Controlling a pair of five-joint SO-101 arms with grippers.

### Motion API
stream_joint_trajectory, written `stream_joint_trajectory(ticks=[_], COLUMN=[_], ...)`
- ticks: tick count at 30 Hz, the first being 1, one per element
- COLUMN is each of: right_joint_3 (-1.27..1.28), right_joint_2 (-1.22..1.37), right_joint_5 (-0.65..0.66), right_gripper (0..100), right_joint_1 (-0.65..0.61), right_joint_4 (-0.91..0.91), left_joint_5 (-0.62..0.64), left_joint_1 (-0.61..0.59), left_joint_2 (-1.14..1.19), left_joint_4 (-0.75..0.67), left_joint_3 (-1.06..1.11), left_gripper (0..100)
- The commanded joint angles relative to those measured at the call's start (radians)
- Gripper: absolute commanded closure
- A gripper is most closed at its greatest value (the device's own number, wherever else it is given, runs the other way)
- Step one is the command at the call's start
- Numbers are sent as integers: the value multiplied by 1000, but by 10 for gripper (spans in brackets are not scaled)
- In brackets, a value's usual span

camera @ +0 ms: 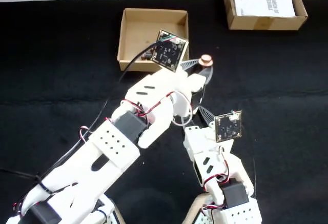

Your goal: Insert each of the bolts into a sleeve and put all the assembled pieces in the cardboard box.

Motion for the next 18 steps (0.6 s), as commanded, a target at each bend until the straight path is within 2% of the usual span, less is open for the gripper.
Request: stream_joint_trajectory(ticks=[1, 11, 18], right_joint_3=[130, 130, 130], right_joint_2=[-10, -12, -12], right_joint_5=[-8, -6, -6], right_gripper=[991, 991, 991], right_joint_1=[-1, -1, -1], right_joint_4=[-18, -18, -18], left_joint_5=[-3, -3, -5], left_joint_1=[-5, -7, -7], left_joint_2=[-73, -120, -120], left_joint_4=[17, 101, -31], left_joint_3=[-53, -16, 145], left_gripper=[992, 992, 992])
